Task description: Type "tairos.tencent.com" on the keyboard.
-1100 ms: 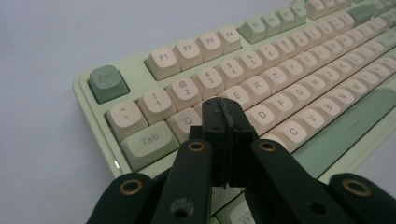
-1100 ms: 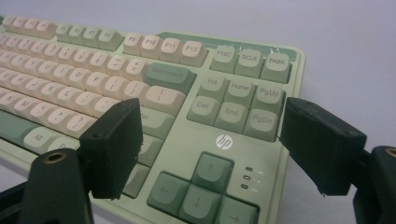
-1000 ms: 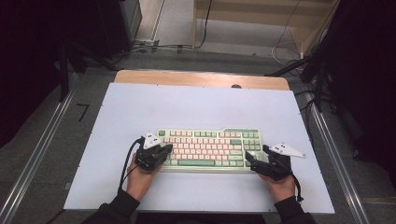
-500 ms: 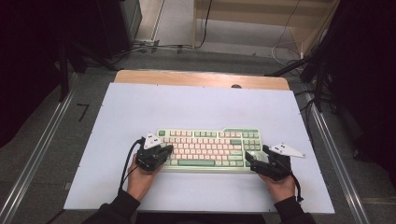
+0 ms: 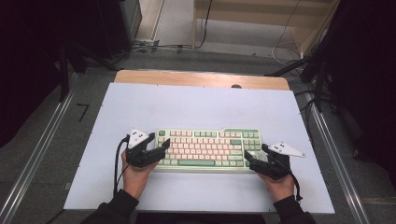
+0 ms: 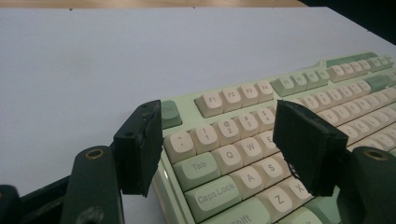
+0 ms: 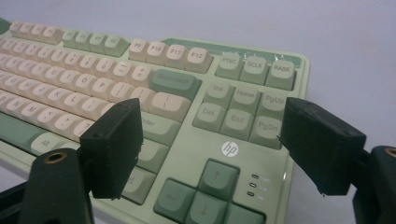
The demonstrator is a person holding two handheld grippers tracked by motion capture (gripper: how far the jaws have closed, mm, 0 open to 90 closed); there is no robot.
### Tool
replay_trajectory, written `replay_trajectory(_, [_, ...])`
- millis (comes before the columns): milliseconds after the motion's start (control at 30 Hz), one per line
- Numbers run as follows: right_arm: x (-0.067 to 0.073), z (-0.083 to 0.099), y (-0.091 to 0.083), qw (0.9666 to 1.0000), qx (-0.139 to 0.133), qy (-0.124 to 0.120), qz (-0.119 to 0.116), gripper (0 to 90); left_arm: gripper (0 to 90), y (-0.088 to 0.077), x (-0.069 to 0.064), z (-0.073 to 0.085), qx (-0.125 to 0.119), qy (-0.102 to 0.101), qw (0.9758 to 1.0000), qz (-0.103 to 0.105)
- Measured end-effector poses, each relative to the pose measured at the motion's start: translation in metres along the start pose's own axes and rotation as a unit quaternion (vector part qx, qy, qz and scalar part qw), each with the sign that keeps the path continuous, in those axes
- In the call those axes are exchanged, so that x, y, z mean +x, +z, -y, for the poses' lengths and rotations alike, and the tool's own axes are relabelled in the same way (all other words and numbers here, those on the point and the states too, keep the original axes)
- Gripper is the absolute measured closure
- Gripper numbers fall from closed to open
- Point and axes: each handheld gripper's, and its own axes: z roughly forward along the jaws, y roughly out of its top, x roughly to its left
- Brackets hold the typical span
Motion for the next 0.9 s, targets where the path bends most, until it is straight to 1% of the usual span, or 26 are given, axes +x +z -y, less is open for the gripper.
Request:
replay_trajectory(67, [0.002, -0.002, 0.001, 1.0, -0.001, -0.004, -0.002, 21.5, 33.8, 0.001, 0.0, 0.0, -0.002, -0.001, 1.0, -0.004])
replay_trajectory(100, [0.003, -0.002, 0.002, 1.0, -0.003, -0.005, -0.003, 23.8, 33.9, 0.0, 0.0, 0.0, -0.004, -0.005, 1.0, -0.004])
replay_trajectory(133, [0.003, -0.002, 0.002, 1.0, -0.003, -0.005, -0.003, 23.8, 33.9, 0.001, 0.0, 0.0, -0.006, -0.008, 1.0, -0.003])
replay_trajectory(167, [0.006, -0.004, 0.004, 0.9999, -0.008, -0.002, -0.009, 32.2, 33.9, 0.001, 0.0, 0.0, -0.006, -0.008, 0.9999, -0.004])
replay_trajectory(200, [0.009, -0.005, 0.006, 0.9999, -0.011, -0.005, -0.012, 36.4, 33.9, 0.001, 0.0, 0.0, -0.006, -0.008, 0.9999, -0.004])
replay_trajectory(233, [0.009, -0.005, 0.006, 0.9999, -0.011, -0.005, -0.012, 36.4, 33.9, 0.001, 0.0, 0.0, -0.005, -0.007, 1.0, -0.004])
replay_trajectory(267, [0.012, -0.007, 0.008, 0.9998, -0.011, -0.005, -0.018, 41.9, 33.9, 0.001, 0.0, 0.0, -0.004, -0.006, 1.0, -0.004])
replay_trajectory(300, [0.019, -0.01, 0.014, 0.9995, -0.01, -0.011, -0.03, 51.2, 34.1, 0.001, 0.0, 0.0, -0.004, -0.006, 1.0, -0.004])
replay_trajectory(367, [0.028, -0.013, 0.022, 0.999, -0.003, -0.021, -0.04, 61.2, 34.2, 0.001, -0.001, 0.0, -0.005, -0.005, 1.0, -0.003])
replay_trajectory(400, [0.028, -0.013, 0.022, 0.999, -0.003, -0.021, -0.04, 61.2, 34.2, 0.001, -0.001, 0.0, -0.005, -0.003, 1.0, -0.003])
replay_trajectory(433, [0.038, -0.015, 0.029, 0.9982, 0.002, -0.031, -0.052, 72.4, 34.7, 0.001, -0.001, 0.001, -0.003, -0.002, 1.0, -0.003])
replay_trajectory(500, [0.047, -0.017, 0.034, 0.9973, 0.005, -0.042, -0.06, 82.5, 35.1, 0.0, 0.0, 0.001, -0.003, -0.002, 1.0, -0.004])
replay_trajectory(533, [0.05, -0.018, 0.036, 0.9969, 0.008, -0.046, -0.064, 85.9, 35.6, 0.0, 0.001, 0.001, -0.003, -0.003, 1.0, -0.001])
replay_trajectory(600, [0.059, -0.021, 0.041, 0.9956, 0.01, -0.058, -0.073, 87.3, 35.8, 0.0, 0.001, 0.001, -0.002, -0.004, 1.0, -0.004])
replay_trajectory(667, [0.061, -0.022, 0.042, 0.9954, 0.01, -0.058, -0.075, 87.3, 36.0, 0.0, 0.001, 0.001, -0.003, -0.005, 1.0, -0.004])
replay_trajectory(700, [0.067, -0.026, 0.047, 0.9948, 0.01, -0.063, -0.08, 87.4, 36.1, 0.0, 0.001, 0.001, -0.003, -0.004, 1.0, -0.003])
replay_trajectory(867, [0.078, -0.03, 0.055, 0.9933, 0.013, -0.074, -0.087, 87.4, 36.3, 0.001, 0.0, 0.002, 0.0, 0.0, 1.0, -0.002])
replay_trajectory(900, [0.078, -0.03, 0.055, 0.9933, 0.013, -0.074, -0.087, 87.4, 36.3, 0.002, -0.001, 0.002, 0.001, 0.001, 1.0, -0.001])
